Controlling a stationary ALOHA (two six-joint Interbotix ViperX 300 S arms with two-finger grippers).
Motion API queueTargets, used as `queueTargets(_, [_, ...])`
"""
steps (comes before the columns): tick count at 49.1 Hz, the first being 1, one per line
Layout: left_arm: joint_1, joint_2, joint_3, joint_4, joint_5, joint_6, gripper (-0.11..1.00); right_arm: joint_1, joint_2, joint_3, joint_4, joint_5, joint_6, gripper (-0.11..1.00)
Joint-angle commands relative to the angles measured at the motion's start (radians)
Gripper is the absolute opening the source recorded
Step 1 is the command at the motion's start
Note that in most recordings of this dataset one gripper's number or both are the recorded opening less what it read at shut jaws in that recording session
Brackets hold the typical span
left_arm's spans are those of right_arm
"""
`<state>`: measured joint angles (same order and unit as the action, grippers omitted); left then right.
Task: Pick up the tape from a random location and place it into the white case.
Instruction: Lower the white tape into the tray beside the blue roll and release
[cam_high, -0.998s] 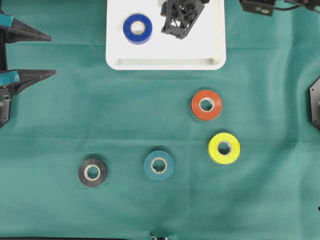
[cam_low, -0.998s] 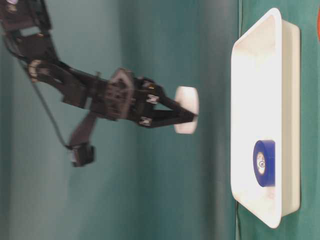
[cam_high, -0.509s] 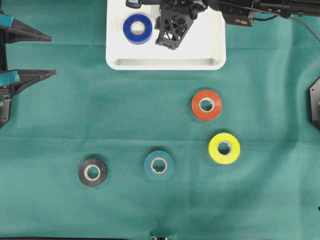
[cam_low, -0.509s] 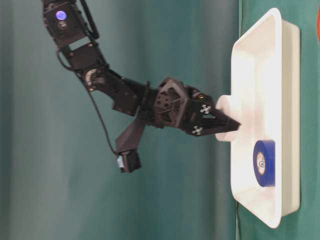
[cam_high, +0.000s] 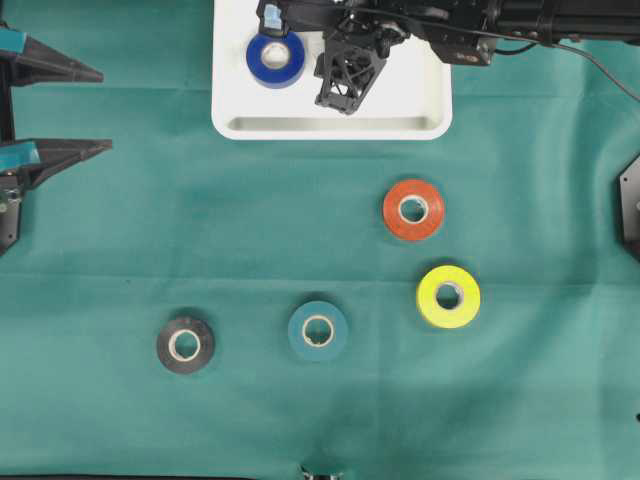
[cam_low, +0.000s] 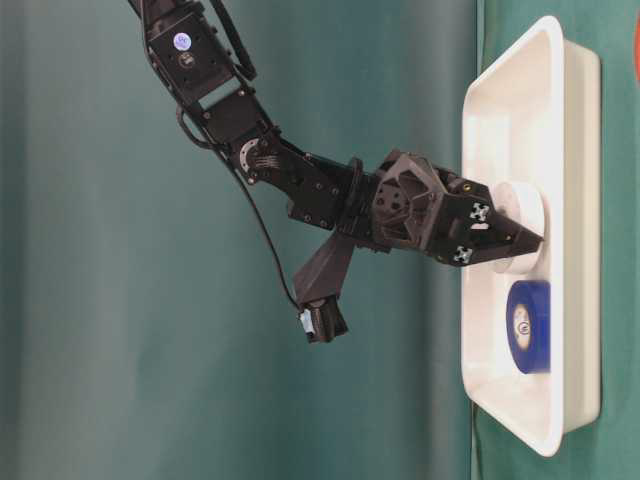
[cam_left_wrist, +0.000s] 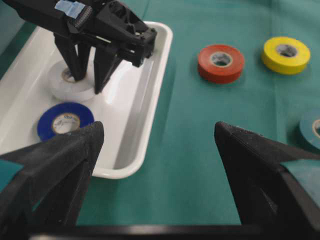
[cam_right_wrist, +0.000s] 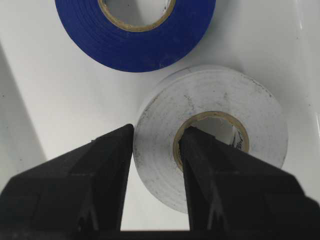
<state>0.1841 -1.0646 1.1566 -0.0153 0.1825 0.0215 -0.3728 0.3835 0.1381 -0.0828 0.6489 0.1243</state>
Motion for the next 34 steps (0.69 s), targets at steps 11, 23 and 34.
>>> queueTargets(11, [0.003,0.011,-0.011,0.003,-0.006,-0.002,0.97,-0.003,-0.025,-0.008,0.002,-0.005,-0.002,0.33])
queueTargets(23, [0.003,0.011,-0.011,0.003,-0.006,-0.002,0.97,-0.003,-0.025,-0.008,0.002,-0.002,-0.003,0.33])
queueTargets(34, [0.003,0.011,-0.011,0.002,-0.006,-0.002,0.97,-0.003,-0.025,-0.009,0.003,0.003,-0.003,0.33])
